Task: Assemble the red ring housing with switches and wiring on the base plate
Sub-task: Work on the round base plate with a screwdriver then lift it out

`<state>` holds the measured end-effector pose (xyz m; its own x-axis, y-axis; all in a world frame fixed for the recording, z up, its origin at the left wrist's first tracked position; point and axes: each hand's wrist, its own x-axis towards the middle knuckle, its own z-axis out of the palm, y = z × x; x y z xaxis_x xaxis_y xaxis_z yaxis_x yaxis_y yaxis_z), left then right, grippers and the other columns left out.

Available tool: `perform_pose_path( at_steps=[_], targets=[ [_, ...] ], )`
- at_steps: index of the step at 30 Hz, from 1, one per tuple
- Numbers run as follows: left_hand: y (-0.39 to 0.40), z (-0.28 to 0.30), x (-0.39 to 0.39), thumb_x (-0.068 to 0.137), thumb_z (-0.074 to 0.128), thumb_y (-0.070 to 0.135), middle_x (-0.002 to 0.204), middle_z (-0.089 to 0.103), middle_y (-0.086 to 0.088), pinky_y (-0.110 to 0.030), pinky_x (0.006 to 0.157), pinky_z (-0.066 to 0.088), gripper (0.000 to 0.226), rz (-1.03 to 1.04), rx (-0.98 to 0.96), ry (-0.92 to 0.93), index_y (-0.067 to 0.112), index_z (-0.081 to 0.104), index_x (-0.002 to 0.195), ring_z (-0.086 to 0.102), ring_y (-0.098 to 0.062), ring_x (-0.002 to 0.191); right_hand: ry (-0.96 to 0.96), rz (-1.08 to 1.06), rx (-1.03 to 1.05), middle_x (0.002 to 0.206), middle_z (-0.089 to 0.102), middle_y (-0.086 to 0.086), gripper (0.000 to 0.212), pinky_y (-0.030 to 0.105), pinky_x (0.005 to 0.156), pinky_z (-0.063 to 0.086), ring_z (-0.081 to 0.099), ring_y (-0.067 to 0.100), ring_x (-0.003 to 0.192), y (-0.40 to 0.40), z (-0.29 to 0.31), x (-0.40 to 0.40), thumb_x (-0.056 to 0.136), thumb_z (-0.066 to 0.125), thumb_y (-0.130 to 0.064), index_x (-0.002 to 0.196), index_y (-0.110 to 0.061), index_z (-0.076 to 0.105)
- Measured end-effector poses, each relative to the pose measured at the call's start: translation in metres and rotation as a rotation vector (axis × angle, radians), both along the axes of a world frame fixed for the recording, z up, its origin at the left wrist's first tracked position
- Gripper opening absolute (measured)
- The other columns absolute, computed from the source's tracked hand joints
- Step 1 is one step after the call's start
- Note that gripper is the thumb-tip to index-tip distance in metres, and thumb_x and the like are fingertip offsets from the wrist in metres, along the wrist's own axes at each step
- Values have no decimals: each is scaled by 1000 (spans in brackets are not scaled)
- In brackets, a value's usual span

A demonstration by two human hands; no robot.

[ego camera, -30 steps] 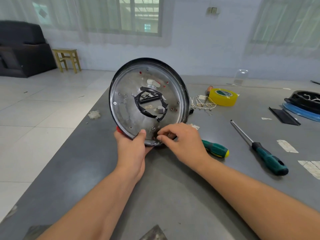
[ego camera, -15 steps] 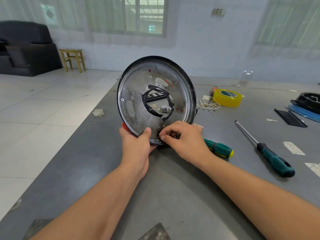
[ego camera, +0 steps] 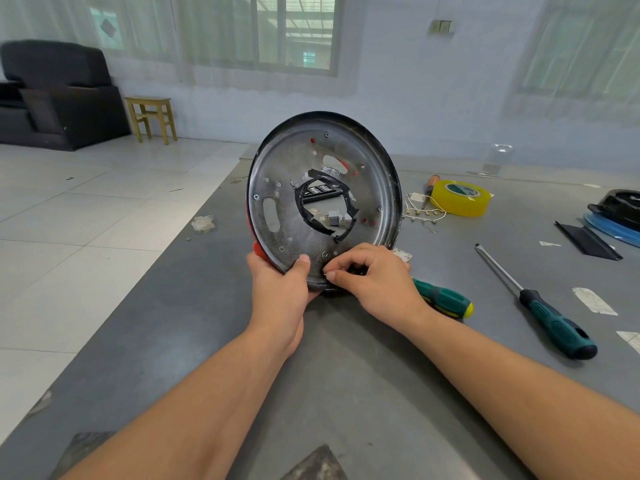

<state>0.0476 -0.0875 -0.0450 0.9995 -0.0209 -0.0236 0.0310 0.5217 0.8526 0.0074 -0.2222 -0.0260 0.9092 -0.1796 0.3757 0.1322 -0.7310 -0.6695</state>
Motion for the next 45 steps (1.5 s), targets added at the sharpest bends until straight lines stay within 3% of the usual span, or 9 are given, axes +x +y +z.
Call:
perform_pose_path(
  at_steps=[7, 18, 25, 28, 30, 35, 39, 42, 45],
  targets=[
    [-2, -3, 0, 101, 58, -6, 120, 68, 0, -47, 77, 65, 42, -1, 16, -32, 34, 46, 109, 72, -25, 108, 21, -40, -3, 92, 68, -19, 19, 52, 102, 41, 60, 1, 99, 1, -2, 2, 85, 80, -36, 78, -50, 71],
    [0, -9, 1, 99, 63, 3, 120, 67, 5, -62, 103, 53, 42, 32, 155, -129, 40, 47, 109, 66, -28, 119, 40, -83, 119, 80, 70, -17, 20, 51, 102, 45, 64, 2, 88, 2, -6, 5, 79, 85, -36, 88, -36, 67],
    [-1, -10, 2, 101, 61, 1, 122, 66, 4, -63, 93, 59, 43, 14, 125, -120, 40, 47, 109, 66, -28, 119, 26, -94, 99, 80, 71, -21, 16, 51, 100, 46, 65, 0, 85, -1, -8, 6, 80, 85, -37, 82, -34, 70],
    [-1, -8, 1, 101, 59, 0, 122, 66, 3, -61, 93, 59, 42, 19, 101, -107, 39, 46, 111, 67, -28, 119, -3, -125, 42, 81, 70, -25, 14, 37, 93, 33, 59, -10, 89, -1, -11, 6, 80, 82, -43, 82, -37, 70],
    [-1, -6, 1, 101, 59, -2, 120, 66, 4, -61, 95, 59, 42, 30, 95, -100, 38, 46, 111, 67, -27, 117, -7, -149, 5, 82, 70, -24, 13, 35, 84, 24, 57, -12, 89, 0, -12, 5, 81, 80, -46, 82, -39, 70],
    [-1, -4, 0, 103, 57, -4, 122, 65, 1, -46, 79, 66, 41, 20, 17, -40, 35, 45, 110, 70, -25, 113, -2, -144, -14, 86, 70, -25, 8, 36, 84, 24, 56, -12, 92, 0, -11, 2, 84, 77, -48, 84, -45, 70],
    [-1, -1, -1, 103, 57, -4, 126, 64, -2, -45, 76, 66, 40, 26, 4, -16, 33, 44, 110, 70, -26, 113, -55, -140, -45, 94, 68, -28, 5, 35, 87, 23, 53, -8, 99, 1, -12, -2, 90, 71, -44, 92, -48, 70],
    [1, -1, 0, 103, 57, -5, 129, 63, -3, -44, 73, 66, 40, 36, -20, -3, 32, 45, 110, 69, -25, 113, -188, -152, -171, 104, 64, -24, 12, 30, 93, 22, 51, -3, 108, -11, -11, -11, 94, 66, -35, 102, -44, 66],
    [6, -1, 6, 102, 58, -5, 124, 64, 3, -40, 69, 66, 40, 53, -40, 4, 33, 46, 108, 69, -21, 111, -259, -267, -467, 109, 63, -14, 16, 29, 88, 23, 55, 11, 107, -37, -10, -25, 95, 62, -33, 110, -34, 66]
  ],
)
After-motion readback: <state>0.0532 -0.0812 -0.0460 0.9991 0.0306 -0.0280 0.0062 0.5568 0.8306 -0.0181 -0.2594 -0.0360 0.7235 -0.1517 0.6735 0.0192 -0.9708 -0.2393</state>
